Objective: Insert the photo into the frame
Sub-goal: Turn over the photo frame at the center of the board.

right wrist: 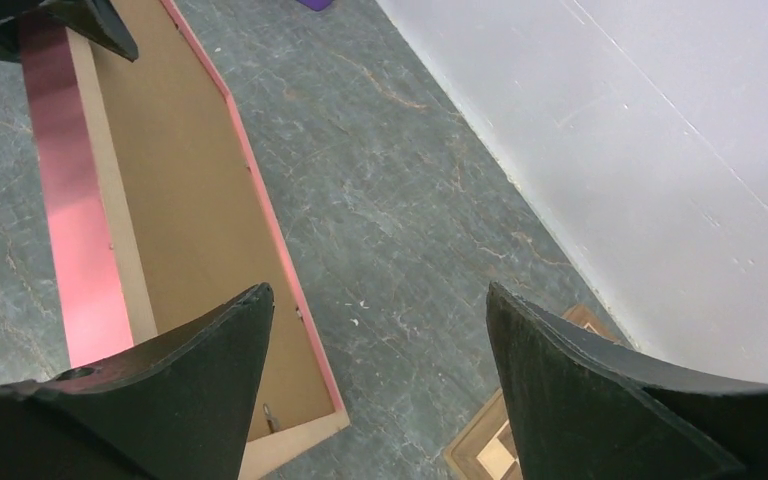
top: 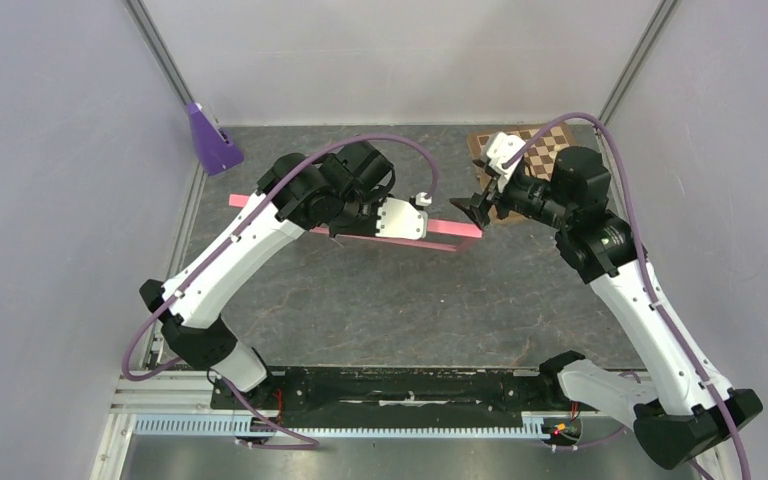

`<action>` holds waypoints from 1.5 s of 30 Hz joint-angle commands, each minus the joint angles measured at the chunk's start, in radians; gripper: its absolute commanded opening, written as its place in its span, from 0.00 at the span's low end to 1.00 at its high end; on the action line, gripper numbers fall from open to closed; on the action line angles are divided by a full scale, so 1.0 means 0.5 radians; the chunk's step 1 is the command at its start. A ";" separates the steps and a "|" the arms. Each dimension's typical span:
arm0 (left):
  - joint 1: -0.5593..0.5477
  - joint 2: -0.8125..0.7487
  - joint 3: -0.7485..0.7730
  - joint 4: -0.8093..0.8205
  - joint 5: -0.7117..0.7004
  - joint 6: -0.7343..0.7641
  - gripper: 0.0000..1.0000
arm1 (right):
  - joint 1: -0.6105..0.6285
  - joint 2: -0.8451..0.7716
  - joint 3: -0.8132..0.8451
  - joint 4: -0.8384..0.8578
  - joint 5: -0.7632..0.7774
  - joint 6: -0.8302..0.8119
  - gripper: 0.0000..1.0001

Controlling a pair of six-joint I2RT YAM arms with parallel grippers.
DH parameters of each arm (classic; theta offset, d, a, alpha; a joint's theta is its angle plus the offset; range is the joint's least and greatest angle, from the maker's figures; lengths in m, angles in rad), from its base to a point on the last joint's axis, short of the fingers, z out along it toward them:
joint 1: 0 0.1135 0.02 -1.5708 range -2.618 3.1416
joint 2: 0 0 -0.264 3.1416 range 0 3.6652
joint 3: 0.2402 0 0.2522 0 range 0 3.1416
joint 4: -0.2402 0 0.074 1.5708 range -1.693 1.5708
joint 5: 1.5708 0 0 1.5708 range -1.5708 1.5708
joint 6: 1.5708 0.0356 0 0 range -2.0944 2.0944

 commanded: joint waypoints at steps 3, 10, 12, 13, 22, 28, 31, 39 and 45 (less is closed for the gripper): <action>-0.007 -0.053 0.123 0.098 -0.049 -0.056 0.02 | -0.020 -0.093 0.098 -0.133 -0.146 -0.087 0.80; -0.007 -0.046 -0.002 0.205 -0.117 -0.042 0.02 | -0.018 -0.129 0.154 -0.379 -0.323 -0.228 0.81; -0.012 -0.029 -0.026 0.224 -0.137 -0.045 0.02 | -0.016 -0.113 0.169 -0.442 -0.345 -0.257 0.81; -0.016 -0.019 -0.036 0.231 -0.154 -0.047 0.02 | -0.016 -0.104 0.181 -0.475 -0.350 -0.262 0.81; -0.058 0.087 -0.008 0.263 -0.236 -0.046 0.02 | 0.015 -0.065 0.145 -0.572 -0.370 -0.298 0.81; -0.077 0.147 0.035 0.268 -0.298 -0.060 0.02 | 0.093 -0.064 0.099 -0.608 -0.198 -0.381 0.81; -0.085 0.170 0.074 0.270 -0.312 -0.065 0.02 | 0.123 -0.062 0.074 -0.608 -0.115 -0.406 0.80; -0.102 0.152 0.119 0.265 -0.313 -0.055 0.02 | 0.229 -0.055 -0.038 -0.550 0.154 -0.487 0.72; -0.102 0.127 0.118 0.247 -0.264 -0.060 0.02 | 0.271 -0.022 -0.069 -0.524 0.184 -0.512 0.54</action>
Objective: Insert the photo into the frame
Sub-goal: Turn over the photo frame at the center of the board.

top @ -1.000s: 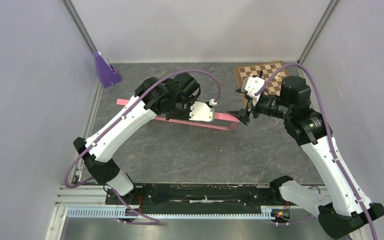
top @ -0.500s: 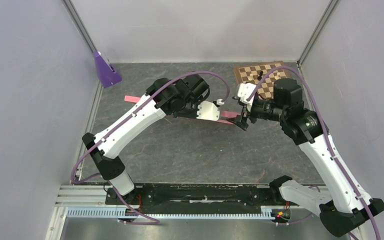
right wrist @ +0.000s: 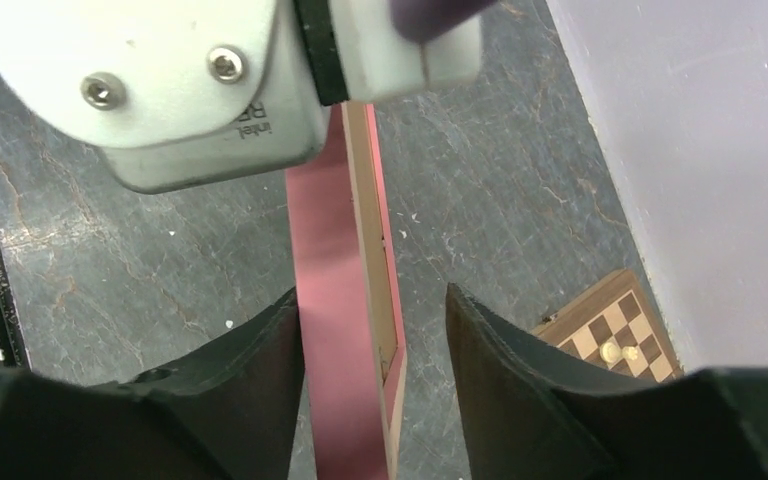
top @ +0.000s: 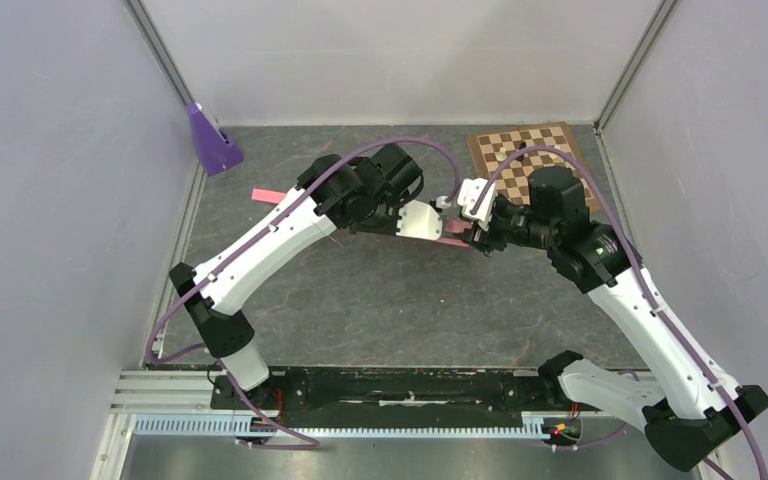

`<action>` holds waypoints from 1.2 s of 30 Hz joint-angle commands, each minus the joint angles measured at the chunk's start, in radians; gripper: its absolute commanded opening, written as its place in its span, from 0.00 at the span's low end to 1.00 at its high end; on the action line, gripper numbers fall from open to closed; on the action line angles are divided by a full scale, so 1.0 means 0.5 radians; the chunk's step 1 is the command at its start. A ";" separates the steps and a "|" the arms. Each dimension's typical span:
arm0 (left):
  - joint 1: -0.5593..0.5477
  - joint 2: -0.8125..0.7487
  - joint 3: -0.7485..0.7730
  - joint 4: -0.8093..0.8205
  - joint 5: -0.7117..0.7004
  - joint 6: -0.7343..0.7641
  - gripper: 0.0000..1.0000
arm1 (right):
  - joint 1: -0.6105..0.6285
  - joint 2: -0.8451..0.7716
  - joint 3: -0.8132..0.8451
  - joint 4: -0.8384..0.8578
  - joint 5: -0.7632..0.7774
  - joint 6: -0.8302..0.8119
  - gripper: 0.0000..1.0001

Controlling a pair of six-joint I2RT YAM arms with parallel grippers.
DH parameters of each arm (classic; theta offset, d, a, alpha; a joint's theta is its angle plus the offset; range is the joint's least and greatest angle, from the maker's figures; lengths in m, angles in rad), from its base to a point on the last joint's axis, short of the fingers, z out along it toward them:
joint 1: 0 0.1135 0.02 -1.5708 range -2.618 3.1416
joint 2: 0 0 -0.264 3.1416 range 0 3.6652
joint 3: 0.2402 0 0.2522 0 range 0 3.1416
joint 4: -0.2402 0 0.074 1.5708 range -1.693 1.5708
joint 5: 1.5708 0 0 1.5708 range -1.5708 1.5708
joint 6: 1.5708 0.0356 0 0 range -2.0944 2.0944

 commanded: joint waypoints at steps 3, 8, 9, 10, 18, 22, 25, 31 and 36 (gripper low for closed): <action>-0.016 -0.107 0.127 0.126 -0.038 -0.059 0.02 | 0.057 0.050 -0.063 0.081 0.075 -0.053 0.46; -0.017 -0.130 0.121 0.127 -0.038 -0.055 0.02 | 0.063 0.033 -0.078 0.120 0.084 -0.047 0.36; -0.017 -0.135 0.118 0.126 -0.041 -0.055 0.02 | 0.063 0.023 -0.073 0.124 0.091 -0.045 0.32; -0.014 -0.137 0.115 0.130 -0.046 -0.054 0.02 | 0.063 0.021 -0.059 0.124 0.096 -0.035 0.27; -0.004 -0.190 0.053 0.200 -0.060 -0.064 0.03 | 0.059 0.052 0.025 0.102 0.079 0.037 0.00; 0.020 -0.203 0.063 0.235 -0.090 -0.064 0.31 | 0.053 0.085 0.097 0.049 0.051 0.036 0.00; 0.069 -0.229 0.068 0.294 -0.068 -0.092 0.53 | 0.050 0.087 0.113 0.031 0.055 0.032 0.00; 0.298 -0.351 0.063 0.374 0.168 -0.183 0.80 | 0.033 0.081 0.112 0.008 0.071 0.023 0.00; 0.644 -0.599 -0.087 0.504 0.487 -0.244 0.83 | 0.002 0.100 0.173 -0.016 0.050 0.047 0.00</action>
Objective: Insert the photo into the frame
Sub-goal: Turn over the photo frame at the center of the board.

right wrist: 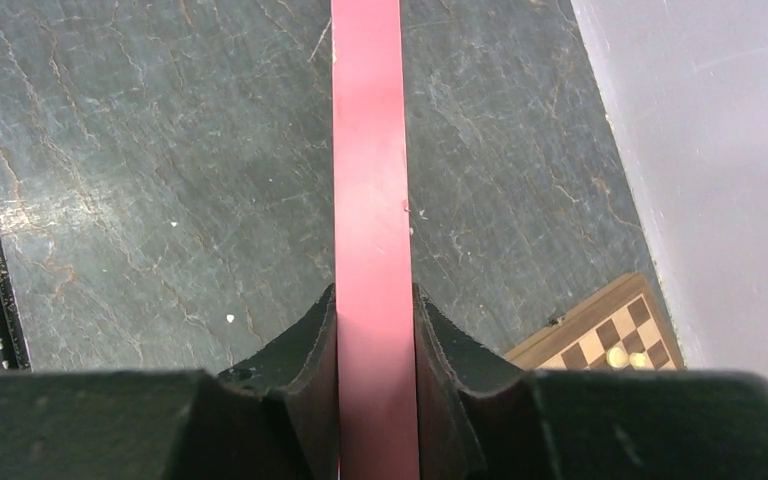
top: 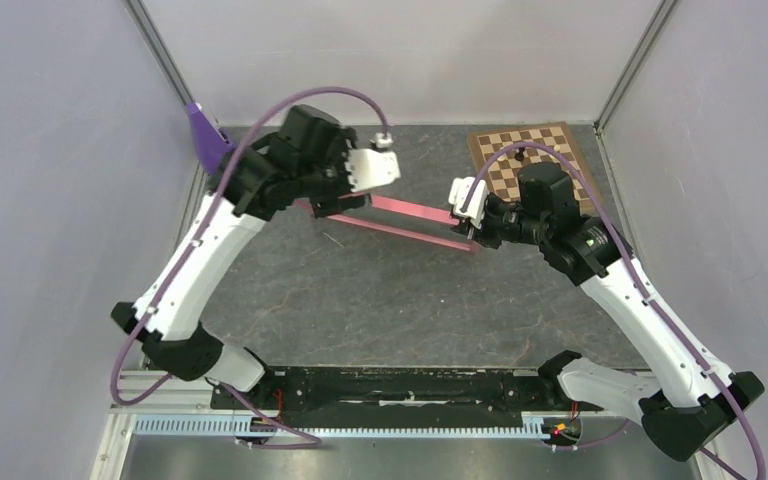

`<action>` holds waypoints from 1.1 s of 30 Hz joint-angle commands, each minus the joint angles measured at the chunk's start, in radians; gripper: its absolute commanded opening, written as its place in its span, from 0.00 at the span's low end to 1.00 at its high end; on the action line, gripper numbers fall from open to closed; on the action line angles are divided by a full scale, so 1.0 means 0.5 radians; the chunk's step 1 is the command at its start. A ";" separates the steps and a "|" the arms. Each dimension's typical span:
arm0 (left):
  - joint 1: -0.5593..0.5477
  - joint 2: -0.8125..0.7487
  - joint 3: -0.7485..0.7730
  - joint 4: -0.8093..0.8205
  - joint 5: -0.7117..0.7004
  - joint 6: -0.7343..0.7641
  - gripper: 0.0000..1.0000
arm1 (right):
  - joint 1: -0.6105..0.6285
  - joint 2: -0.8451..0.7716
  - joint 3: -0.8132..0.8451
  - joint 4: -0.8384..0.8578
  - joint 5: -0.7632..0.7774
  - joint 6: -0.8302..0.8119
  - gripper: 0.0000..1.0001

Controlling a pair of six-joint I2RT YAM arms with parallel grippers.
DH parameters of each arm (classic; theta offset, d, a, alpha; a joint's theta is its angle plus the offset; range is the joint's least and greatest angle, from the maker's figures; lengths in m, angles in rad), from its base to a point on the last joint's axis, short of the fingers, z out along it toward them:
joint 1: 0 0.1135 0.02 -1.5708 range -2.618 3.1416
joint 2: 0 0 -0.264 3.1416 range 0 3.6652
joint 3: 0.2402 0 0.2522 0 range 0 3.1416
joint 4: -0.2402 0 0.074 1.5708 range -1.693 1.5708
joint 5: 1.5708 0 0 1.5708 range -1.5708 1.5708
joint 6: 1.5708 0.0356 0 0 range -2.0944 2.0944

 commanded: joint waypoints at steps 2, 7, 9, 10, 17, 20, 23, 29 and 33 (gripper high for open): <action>0.402 -0.363 -0.174 0.294 0.383 -0.136 0.83 | -0.056 0.033 0.175 -0.009 -0.013 0.114 0.00; 0.724 -0.597 -0.513 0.570 0.529 -0.233 0.84 | -0.132 0.144 0.297 -0.023 -0.140 0.258 0.00; 0.814 -0.644 -0.614 0.674 0.539 -0.294 0.84 | -0.195 0.196 0.351 -0.012 -0.216 0.344 0.00; 0.848 -0.665 -0.659 0.708 0.549 -0.315 0.84 | -0.222 0.217 0.382 -0.004 -0.243 0.394 0.00; 0.963 -0.696 -0.829 0.838 0.602 -0.425 0.84 | -0.396 0.381 0.560 0.050 -0.335 0.648 0.00; 0.964 -0.675 -0.846 0.849 0.628 -0.450 0.84 | -0.466 0.446 0.568 0.097 -0.356 0.762 0.00; 0.964 -0.645 -0.839 0.859 0.654 -0.473 0.84 | -0.542 0.507 0.513 0.167 -0.376 0.856 0.00; 0.964 -0.581 -0.829 0.870 0.682 -0.483 0.84 | -0.649 0.606 0.478 0.259 -0.351 0.927 0.00; 0.964 -0.539 -0.830 0.874 0.702 -0.486 0.84 | -0.766 0.719 0.589 0.246 -0.415 0.966 0.00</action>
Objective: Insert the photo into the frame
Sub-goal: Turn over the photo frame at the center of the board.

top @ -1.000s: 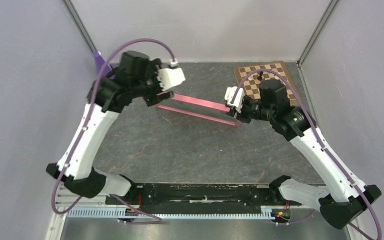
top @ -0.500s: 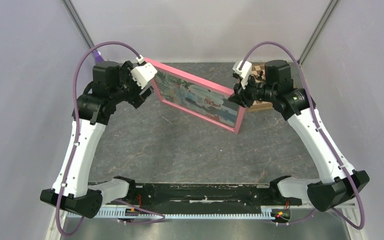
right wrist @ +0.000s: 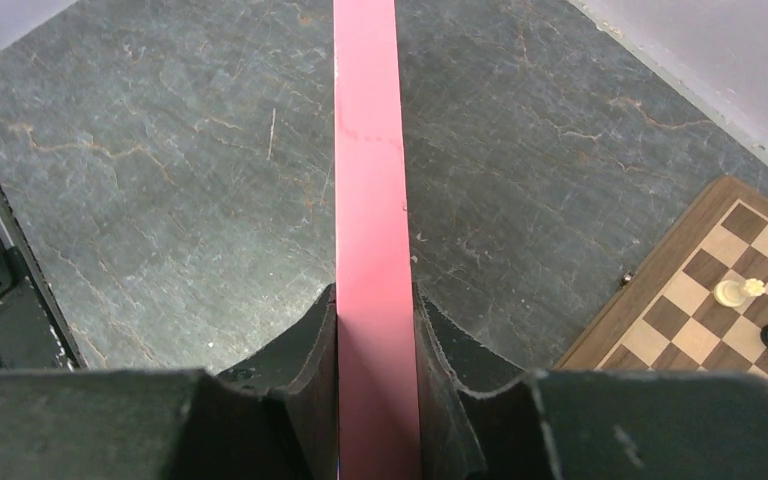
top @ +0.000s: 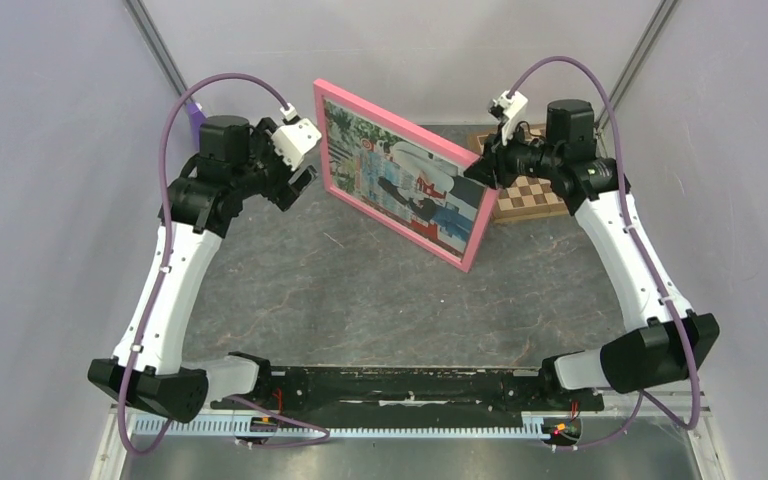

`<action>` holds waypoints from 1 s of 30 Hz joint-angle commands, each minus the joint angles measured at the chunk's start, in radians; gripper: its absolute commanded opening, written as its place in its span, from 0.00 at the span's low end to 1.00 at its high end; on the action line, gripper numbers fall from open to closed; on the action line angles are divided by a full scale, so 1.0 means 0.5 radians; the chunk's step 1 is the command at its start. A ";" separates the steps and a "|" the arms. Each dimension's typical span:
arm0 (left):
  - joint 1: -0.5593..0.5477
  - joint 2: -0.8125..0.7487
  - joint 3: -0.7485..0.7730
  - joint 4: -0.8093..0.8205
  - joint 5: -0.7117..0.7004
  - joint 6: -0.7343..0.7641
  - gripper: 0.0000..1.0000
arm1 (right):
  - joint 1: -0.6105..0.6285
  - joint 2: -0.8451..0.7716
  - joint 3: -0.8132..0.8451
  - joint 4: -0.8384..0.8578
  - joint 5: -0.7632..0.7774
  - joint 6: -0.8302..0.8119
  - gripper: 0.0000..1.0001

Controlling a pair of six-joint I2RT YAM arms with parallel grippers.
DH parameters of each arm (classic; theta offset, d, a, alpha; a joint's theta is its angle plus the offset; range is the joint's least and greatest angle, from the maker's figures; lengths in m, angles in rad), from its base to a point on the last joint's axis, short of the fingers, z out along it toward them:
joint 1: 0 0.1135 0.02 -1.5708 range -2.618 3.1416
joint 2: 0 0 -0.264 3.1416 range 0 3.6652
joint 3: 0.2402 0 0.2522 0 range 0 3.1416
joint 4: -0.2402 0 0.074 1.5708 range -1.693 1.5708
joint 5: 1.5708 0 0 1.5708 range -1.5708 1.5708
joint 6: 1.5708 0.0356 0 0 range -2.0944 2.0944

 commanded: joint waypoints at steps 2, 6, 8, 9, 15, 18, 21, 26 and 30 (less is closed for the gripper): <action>0.010 0.045 0.020 0.091 0.094 -0.099 0.84 | -0.141 0.171 0.165 0.036 -0.009 0.122 0.00; 0.010 0.070 0.014 0.099 0.130 -0.112 0.84 | -0.213 0.246 0.142 0.021 -0.045 0.148 0.00; 0.010 0.081 0.014 0.102 0.143 -0.117 0.84 | -0.256 0.267 0.110 0.030 -0.060 0.171 0.00; 0.010 0.088 0.014 0.103 0.153 -0.122 0.83 | -0.276 0.271 0.085 0.044 -0.072 0.188 0.00; 0.010 0.131 0.010 0.108 0.186 -0.143 0.83 | -0.388 0.300 -0.029 0.125 -0.158 0.316 0.00; 0.007 0.144 0.010 0.119 0.194 -0.152 0.83 | -0.477 0.319 -0.064 0.134 -0.214 0.367 0.00; 0.007 0.155 0.014 0.123 0.212 -0.166 0.83 | -0.515 0.328 -0.108 0.127 -0.250 0.397 0.00; -0.005 0.183 0.026 0.123 0.213 -0.183 0.82 | -0.592 0.348 -0.151 0.104 -0.342 0.458 0.00; -0.014 0.184 0.029 0.123 0.206 -0.193 0.82 | -0.603 0.296 -0.270 0.066 -0.324 0.403 0.00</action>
